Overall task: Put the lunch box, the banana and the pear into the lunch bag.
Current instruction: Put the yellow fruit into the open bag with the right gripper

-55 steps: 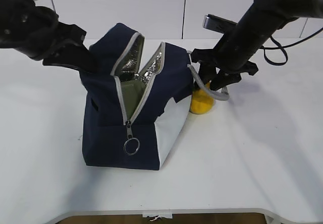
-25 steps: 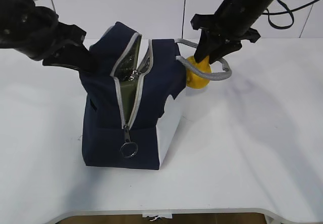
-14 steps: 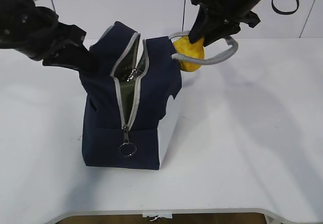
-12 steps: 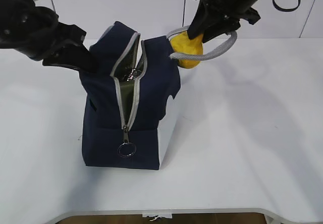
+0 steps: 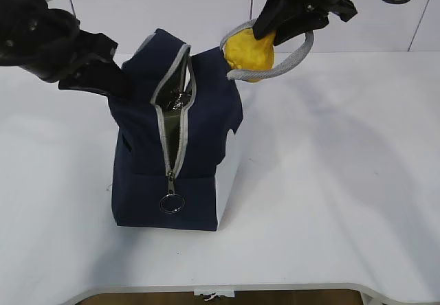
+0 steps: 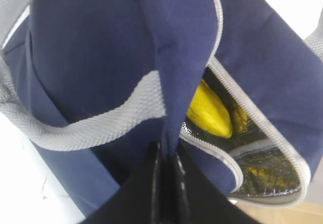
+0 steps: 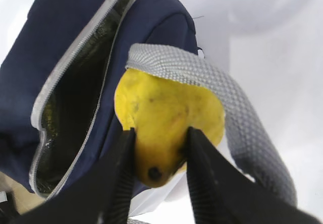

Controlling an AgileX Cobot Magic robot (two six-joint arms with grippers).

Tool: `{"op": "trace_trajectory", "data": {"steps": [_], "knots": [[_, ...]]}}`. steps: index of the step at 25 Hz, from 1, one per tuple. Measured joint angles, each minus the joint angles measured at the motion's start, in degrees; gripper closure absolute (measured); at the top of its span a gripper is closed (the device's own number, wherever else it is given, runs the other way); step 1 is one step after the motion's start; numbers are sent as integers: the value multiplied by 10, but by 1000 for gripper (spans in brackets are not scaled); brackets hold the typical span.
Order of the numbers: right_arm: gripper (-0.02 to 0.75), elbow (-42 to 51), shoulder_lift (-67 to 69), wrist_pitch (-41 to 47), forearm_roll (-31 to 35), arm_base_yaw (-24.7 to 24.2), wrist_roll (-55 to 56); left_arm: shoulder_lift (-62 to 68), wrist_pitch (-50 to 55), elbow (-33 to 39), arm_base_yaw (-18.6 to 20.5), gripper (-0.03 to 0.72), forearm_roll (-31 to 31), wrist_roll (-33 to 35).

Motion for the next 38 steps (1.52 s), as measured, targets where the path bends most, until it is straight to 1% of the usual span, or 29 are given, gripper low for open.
{"op": "trace_trajectory", "data": {"steps": [8, 18, 25, 31, 35, 38], "knots": [[479, 0, -2, 0, 26, 0, 0, 0, 0, 0, 1, 691, 0, 0], [479, 0, -14, 0, 35, 0, 13, 0, 0, 0, 1, 691, -1, 0], [480, 0, -43, 0, 43, 0, 15, 0, -9, 0, 1, 691, -22, 0], [479, 1, -44, 1, 63, 0, 15, 0, -9, 0, 1, 691, -27, 0], [479, 1, -44, 1, 94, 0, 15, 0, -10, 0, 1, 691, -29, 0], [480, 1, -44, 1, 132, 0, 2, 0, -10, 0, 1, 691, -32, 0]]}}
